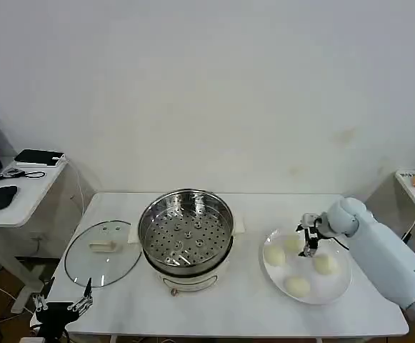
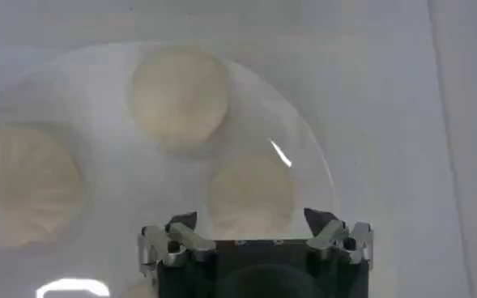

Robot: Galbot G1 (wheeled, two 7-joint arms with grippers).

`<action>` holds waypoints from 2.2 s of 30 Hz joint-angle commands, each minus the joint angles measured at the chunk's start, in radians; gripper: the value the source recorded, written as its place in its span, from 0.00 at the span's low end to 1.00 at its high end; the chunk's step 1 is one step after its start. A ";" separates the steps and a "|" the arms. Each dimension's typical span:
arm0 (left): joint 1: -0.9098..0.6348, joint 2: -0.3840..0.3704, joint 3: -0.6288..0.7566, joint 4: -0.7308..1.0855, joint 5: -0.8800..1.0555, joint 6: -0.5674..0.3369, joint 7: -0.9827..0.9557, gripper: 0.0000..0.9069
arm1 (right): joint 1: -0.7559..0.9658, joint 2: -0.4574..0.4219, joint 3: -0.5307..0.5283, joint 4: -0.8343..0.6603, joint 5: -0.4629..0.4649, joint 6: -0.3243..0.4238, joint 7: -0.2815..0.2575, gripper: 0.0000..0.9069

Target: Take steamed baozi put them in steamer then cover it.

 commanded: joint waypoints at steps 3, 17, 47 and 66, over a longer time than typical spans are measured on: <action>0.002 0.000 0.001 0.000 0.001 0.000 0.000 1.00 | -0.001 0.002 -0.003 -0.004 0.006 -0.003 0.011 0.71; 0.002 -0.001 0.007 -0.001 0.000 -0.001 -0.001 1.00 | 0.000 -0.031 0.049 0.046 0.064 0.000 -0.007 0.67; 0.025 -0.020 -0.013 -0.023 -0.007 -0.002 -0.009 1.00 | 0.690 0.329 -0.299 -0.097 0.292 0.513 -0.246 0.68; 0.032 -0.045 -0.031 0.000 -0.009 0.013 0.003 1.00 | 0.634 0.414 -0.453 0.114 -0.086 0.750 -0.224 0.69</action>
